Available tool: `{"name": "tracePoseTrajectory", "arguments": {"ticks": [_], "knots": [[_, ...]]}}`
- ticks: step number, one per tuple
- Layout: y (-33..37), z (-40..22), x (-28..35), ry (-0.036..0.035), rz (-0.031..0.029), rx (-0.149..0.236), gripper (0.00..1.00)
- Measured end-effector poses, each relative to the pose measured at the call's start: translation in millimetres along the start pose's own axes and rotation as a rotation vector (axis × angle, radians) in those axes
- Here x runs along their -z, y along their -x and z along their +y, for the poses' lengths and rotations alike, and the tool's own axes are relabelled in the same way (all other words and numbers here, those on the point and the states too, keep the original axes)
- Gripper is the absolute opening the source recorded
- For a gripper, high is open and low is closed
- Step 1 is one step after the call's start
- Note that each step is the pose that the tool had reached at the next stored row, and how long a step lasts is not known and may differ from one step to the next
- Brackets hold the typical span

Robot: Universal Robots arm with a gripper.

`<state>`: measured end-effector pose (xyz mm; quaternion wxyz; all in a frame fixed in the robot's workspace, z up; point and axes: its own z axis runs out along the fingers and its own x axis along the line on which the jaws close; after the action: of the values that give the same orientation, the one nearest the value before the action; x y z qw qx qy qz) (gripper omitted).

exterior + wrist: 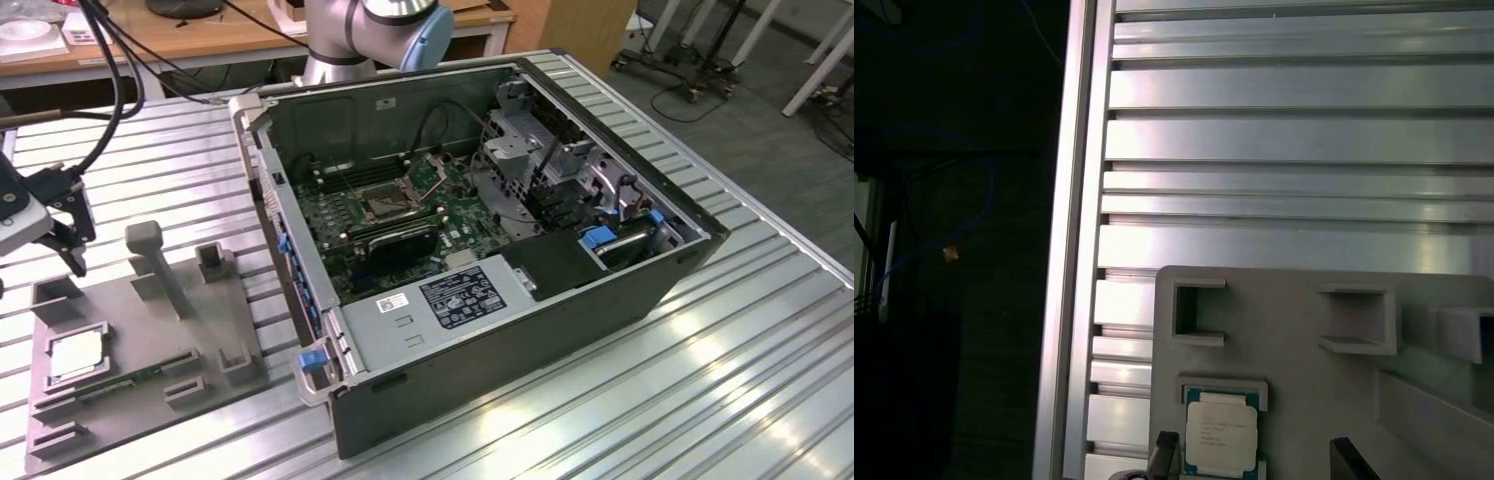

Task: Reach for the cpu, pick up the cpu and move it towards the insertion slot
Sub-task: 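Reach for the cpu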

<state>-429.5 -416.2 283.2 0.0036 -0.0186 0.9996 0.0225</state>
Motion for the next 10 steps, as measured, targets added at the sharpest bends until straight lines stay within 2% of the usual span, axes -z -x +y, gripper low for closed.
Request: {"name": "tracePoseTrajectory", "arguments": {"ticks": [10], "knots": [[-0.1,-1.1,-7.6,0.0000,0.0001,0.000,0.68]]}}
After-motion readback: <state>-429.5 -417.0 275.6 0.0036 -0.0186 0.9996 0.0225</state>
